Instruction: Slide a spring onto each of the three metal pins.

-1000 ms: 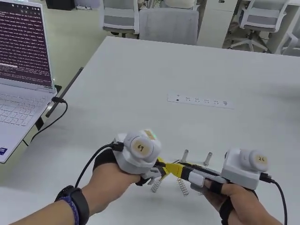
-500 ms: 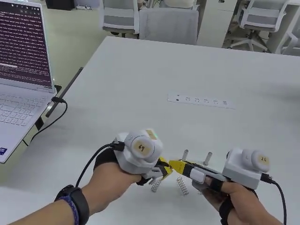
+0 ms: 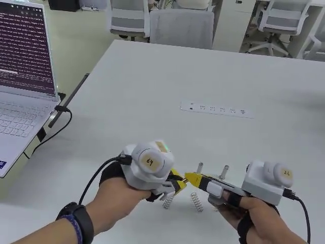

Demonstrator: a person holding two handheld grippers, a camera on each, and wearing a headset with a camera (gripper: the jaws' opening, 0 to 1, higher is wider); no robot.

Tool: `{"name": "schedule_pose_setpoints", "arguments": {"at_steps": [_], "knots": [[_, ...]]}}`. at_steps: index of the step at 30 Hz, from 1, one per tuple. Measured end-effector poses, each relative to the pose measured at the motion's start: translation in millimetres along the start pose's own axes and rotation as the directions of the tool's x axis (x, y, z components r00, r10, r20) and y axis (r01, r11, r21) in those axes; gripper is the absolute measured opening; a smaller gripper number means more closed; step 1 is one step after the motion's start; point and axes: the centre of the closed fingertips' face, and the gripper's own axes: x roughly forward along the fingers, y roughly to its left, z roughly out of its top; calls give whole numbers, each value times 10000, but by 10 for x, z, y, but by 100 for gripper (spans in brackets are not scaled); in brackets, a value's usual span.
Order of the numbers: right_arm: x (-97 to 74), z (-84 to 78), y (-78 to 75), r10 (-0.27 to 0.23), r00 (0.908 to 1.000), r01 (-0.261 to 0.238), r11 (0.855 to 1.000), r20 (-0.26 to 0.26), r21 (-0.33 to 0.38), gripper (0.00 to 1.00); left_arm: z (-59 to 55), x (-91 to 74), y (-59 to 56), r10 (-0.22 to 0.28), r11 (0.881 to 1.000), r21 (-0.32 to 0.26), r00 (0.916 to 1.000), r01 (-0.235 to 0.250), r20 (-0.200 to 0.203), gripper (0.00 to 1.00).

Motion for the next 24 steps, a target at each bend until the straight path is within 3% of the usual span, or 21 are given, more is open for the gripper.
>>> {"name": "schedule_pose_setpoints", "arguments": {"at_steps": [14, 24], "knots": [[39, 3, 126, 256, 9993, -265, 9990, -257, -358, 6, -36, -31, 8, 54, 9999, -125, 9999, -52, 136, 0], [38, -28, 155, -161, 9907, -65, 9862, -1352, -1653, 5, -43, -9, -7, 26, 9996, -299, 9998, -20, 211, 0]]}}
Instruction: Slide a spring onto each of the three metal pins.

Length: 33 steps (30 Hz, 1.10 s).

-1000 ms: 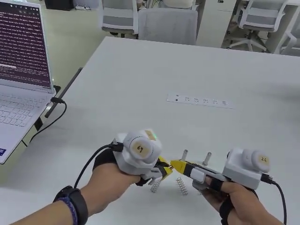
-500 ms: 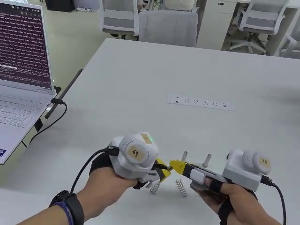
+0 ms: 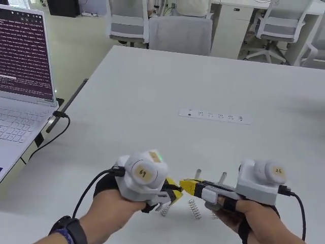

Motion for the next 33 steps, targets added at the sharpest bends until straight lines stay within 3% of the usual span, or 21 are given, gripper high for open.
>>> {"name": "schedule_pose_setpoints", "arguments": {"at_steps": [6, 18, 33], "knots": [[-4, 14, 5, -151, 9991, 129, 9983, -396, -561, 5, 17, 15, -1, 37, 10000, -63, 9999, -36, 148, 0], [-24, 46, 9, -302, 9977, 235, 9937, -600, -1095, 5, 71, 35, 7, 89, 10000, -30, 9990, -88, 430, 0], [-45, 24, 71, -249, 9979, 166, 9905, -591, -1365, 5, -6, 90, -40, -70, 10000, -35, 9998, 71, 193, 0]]}}
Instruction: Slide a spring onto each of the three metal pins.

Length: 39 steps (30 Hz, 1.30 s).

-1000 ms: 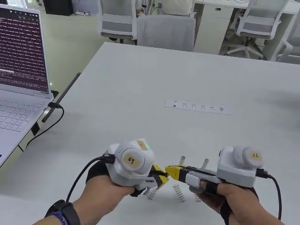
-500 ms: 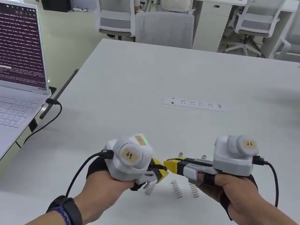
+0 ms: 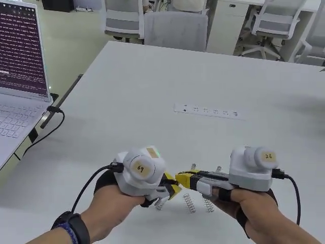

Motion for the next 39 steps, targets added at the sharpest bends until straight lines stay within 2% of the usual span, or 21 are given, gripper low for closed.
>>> {"name": "schedule_pose_setpoints", "arguments": {"at_steps": [8, 13, 19, 22, 27, 32, 34, 39], "knots": [[-8, -1, 31, 79, 9998, -86, 9994, -202, -337, 5, 7, -16, -12, -54, 9998, 206, 10000, 55, -9, 0], [-17, -24, 54, 143, 9976, -213, 9944, -673, -1033, 5, 7, -20, -32, -144, 9991, 403, 9999, 144, -8, 0], [-54, -28, 81, 203, 9901, -488, 9776, -1390, -2046, 6, 25, -24, -61, -249, 9976, 645, 9997, 245, 51, 0], [-71, -23, 111, 400, 9861, -763, 9712, -1613, -2257, 7, 26, -26, -68, -285, 9971, 709, 9996, 280, 53, 0], [-118, 2, 130, 500, 9751, -1125, 9511, -2161, -2875, 7, 22, -31, -94, -351, 9959, 835, 9994, 344, 60, 0], [-142, -2, 152, 478, 9557, -1576, 9165, -2904, -3677, 7, 43, -28, -118, -434, 9950, 906, 9990, 421, 126, 0], [-148, -14, 160, 448, 9459, -1788, 8984, -3214, -4012, 7, 48, -30, -120, -460, 9946, 938, 9988, 445, 141, 0], [-154, -18, 160, 439, 9290, -2127, 8759, -3675, -4331, 7, 55, -32, -128, -498, 9939, 996, 9986, 477, 181, 0]]}}
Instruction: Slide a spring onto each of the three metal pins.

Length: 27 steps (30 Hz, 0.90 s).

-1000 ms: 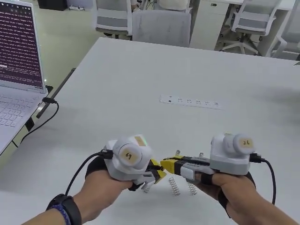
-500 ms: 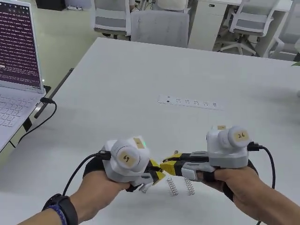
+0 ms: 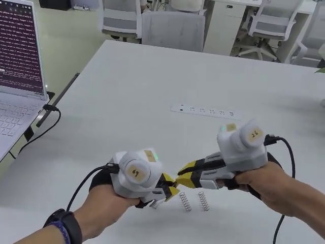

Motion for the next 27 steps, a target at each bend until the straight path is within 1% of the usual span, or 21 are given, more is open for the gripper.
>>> {"name": "schedule_pose_setpoints", "arguments": {"at_steps": [4, 9, 16, 27], "knots": [[1, -7, 21, 142, 9994, -153, 9993, -311, -340, 8, 8, -5, -6, -21, 10000, 43, 10000, 20, 35, 0], [16, -53, 35, 316, 9960, -381, 9962, -835, -780, 8, 19, -6, -11, -50, 9999, 122, 10000, 49, 62, 0], [31, -92, 30, 445, 9920, -568, 9931, -1185, -1022, 8, 47, -7, -22, -78, 9998, 183, 9999, 75, 125, 0], [60, -115, 46, 660, 9863, -848, 9889, -1512, -1221, 7, 71, -15, -31, -169, 9995, 278, 9997, 164, 200, 0]]}}
